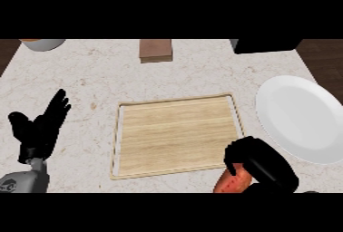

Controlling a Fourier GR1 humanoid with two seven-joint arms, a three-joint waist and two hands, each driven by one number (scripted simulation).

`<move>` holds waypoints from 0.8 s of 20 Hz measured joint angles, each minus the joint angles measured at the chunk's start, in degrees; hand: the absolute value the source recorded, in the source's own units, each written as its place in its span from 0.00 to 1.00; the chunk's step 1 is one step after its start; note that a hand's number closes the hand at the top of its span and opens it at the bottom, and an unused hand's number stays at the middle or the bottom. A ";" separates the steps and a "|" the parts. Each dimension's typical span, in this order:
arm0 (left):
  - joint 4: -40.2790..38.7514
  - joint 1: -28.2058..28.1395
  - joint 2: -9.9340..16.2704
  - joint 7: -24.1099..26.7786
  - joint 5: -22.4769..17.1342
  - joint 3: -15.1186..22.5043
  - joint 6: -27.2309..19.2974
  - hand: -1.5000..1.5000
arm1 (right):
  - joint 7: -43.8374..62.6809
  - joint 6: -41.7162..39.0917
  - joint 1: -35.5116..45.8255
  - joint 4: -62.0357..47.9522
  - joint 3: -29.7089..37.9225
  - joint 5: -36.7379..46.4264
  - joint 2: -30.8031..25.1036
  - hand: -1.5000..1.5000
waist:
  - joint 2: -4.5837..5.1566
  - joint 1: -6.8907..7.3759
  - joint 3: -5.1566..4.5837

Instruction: Pick the sweet potato from the tray and place it in the plate

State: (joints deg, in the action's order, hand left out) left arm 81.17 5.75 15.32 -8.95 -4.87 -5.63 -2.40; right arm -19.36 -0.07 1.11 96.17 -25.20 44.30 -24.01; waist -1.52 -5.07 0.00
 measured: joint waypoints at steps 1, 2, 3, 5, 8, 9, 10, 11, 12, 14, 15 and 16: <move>0.33 -0.05 -0.15 -0.25 -0.08 -0.05 -0.20 0.50 | -0.78 1.63 -1.88 2.94 1.90 -1.04 -1.09 1.00 | 0.03 -0.15 0.01; 0.53 -0.34 0.13 -0.02 -0.26 -0.27 0.10 0.50 | -1.46 3.04 -3.80 5.66 4.17 -2.24 -2.36 1.00 | 0.09 -0.15 0.01; 0.50 -0.35 0.10 -0.07 -0.19 -0.28 0.03 0.50 | -1.91 3.97 -5.88 8.51 6.46 -3.77 -3.57 1.00 | 0.16 -0.28 0.00; 0.31 -0.13 -0.22 0.23 0.11 0.15 0.07 0.50 | -3.28 6.41 -10.45 12.33 11.18 -6.75 -5.20 1.00 | 0.47 0.27 0.00; 0.31 1.12 -1.02 -0.10 0.59 1.06 -0.09 0.50 | -3.69 6.40 -15.37 16.24 18.51 -13.57 -6.91 1.00 | 0.87 1.54 0.01; 1.21 0.52 -0.88 -0.26 0.60 1.15 0.10 0.50 | -3.75 5.79 -17.19 17.31 20.84 -16.03 -7.50 1.00 | 0.93 2.00 0.00; 1.50 0.82 -1.14 -0.68 0.71 1.54 0.12 0.50 | -3.74 5.02 -18.03 17.78 23.49 -18.60 -8.11 1.00 | 1.01 2.40 0.01; 0.96 1.30 -1.02 -0.58 0.50 1.30 0.48 0.50 | -4.35 4.30 -18.89 17.48 25.91 -20.95 -8.56 1.00 | 1.10 2.73 0.00; 0.82 1.82 -1.42 -0.73 0.99 1.67 0.07 0.50 | -4.90 3.61 -19.18 16.55 28.16 -23.12 -8.83 1.00 | 1.18 3.05 0.00; 0.78 1.97 -1.68 -0.39 1.44 1.98 0.08 0.50 | -5.23 1.53 -18.86 14.10 32.22 -27.41 -9.58 1.00 | 1.31 3.65 0.00; 0.71 2.02 -1.63 -0.17 1.37 1.91 0.48 0.50 | -6.11 1.08 -18.50 12.09 33.55 -28.04 -9.50 1.00 | 1.35 3.93 -0.01; 0.80 2.07 -1.65 -0.33 1.52 2.04 0.63 0.50 | -6.11 0.26 -17.16 10.07 34.96 -29.10 -9.79 1.00 | 1.40 4.20 0.01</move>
State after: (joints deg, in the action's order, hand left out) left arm 81.97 7.82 13.67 -9.28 -3.34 -3.59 -1.76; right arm -25.48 0.19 -16.05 106.24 9.76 15.20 -33.80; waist -0.13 -0.87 0.01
